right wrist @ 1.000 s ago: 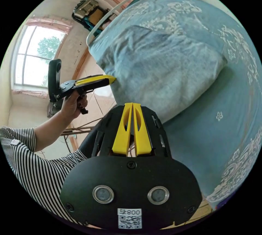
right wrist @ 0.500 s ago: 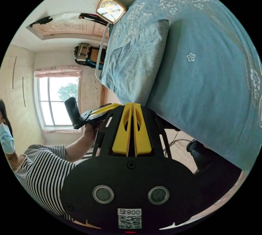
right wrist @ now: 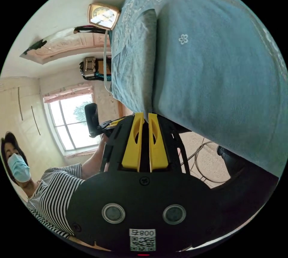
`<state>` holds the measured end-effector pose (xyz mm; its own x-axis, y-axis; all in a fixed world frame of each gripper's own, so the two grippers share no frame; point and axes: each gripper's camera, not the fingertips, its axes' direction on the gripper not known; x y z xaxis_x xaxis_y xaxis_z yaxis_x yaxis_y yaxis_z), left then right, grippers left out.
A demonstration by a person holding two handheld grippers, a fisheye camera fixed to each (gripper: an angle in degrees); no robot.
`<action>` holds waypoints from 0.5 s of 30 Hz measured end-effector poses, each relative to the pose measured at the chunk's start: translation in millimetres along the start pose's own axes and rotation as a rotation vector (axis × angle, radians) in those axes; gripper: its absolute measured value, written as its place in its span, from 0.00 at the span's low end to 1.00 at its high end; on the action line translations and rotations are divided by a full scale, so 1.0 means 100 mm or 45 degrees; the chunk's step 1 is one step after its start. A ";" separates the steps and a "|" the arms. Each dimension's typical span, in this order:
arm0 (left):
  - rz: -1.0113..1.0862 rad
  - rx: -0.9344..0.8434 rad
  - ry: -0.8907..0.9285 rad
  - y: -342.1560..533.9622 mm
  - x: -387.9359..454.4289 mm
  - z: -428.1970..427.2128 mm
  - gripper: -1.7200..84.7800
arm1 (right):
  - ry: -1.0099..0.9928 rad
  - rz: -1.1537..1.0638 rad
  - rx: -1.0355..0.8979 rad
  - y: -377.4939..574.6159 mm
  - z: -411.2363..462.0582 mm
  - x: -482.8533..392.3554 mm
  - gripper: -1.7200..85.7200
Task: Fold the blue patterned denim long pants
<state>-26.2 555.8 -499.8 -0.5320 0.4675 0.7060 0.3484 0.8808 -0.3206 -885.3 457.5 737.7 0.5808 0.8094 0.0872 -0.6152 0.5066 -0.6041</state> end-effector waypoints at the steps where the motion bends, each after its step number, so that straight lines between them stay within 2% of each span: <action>1: -0.040 0.006 0.004 0.02 -0.05 0.03 0.07 | -0.032 0.036 0.005 0.09 -0.04 0.13 0.09; 8: -0.071 0.048 0.140 0.20 -0.15 0.11 0.04 | -0.179 0.133 -0.077 0.46 0.26 0.47 0.14; 15: -0.072 -0.052 0.194 0.27 -0.17 0.48 0.04 | -0.226 0.157 -0.090 0.84 0.34 0.51 0.14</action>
<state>-44.2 575.2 -550.8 -0.4295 0.3974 0.8109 0.3538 0.9002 -0.2538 -925.0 551.4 718.3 0.3965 0.9067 0.1438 -0.6334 0.3836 -0.6720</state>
